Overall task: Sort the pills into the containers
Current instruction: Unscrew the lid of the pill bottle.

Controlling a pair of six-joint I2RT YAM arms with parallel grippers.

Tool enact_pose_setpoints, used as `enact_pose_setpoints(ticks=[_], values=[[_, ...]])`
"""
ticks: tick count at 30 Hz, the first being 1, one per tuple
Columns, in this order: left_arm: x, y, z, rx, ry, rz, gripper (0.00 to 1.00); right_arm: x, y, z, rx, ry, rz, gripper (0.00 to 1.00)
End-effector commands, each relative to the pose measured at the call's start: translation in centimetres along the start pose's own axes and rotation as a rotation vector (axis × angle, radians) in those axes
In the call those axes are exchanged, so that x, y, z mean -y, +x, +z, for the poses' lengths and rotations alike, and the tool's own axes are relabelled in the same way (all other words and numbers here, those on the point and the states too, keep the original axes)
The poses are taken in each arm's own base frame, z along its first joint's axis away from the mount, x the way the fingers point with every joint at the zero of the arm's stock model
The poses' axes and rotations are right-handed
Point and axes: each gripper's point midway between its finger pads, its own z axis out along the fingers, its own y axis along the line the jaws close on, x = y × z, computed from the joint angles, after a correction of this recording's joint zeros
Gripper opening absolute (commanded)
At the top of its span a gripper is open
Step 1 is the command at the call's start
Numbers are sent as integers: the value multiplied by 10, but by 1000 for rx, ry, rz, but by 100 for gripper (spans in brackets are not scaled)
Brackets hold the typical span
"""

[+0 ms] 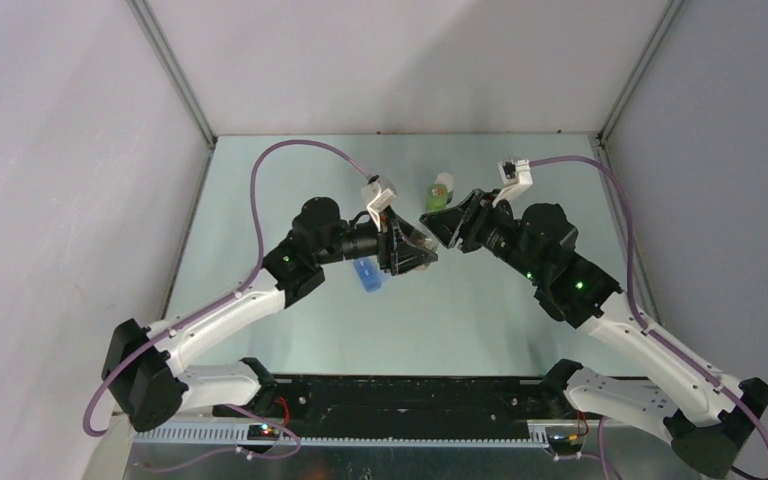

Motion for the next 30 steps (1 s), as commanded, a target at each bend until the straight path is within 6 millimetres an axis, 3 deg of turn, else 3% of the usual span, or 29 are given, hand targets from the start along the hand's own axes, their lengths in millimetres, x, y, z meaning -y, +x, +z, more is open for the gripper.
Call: enact_pose_setpoints(ticks=[1,4,8,14,20,30], values=[[3,-30,-2,91,-17,38,0,-5,-6,0,24,-9,-2,45],[3,-29,-3,90,-20,36,0,-5,-7,-2,26,-11,-22,21],[5,-28,-5,90,-13,35,0,-13,-8,-8,21,-63,-110,11],[13,-24,-8,70,23,54,0,-21,-10,-21,-27,-188,-183,10],[19,-12,-12,25,72,96,0,-14,-36,-32,33,-182,-131,11],[21,5,-20,-19,90,137,0,-1,-53,-28,94,-119,-55,13]])
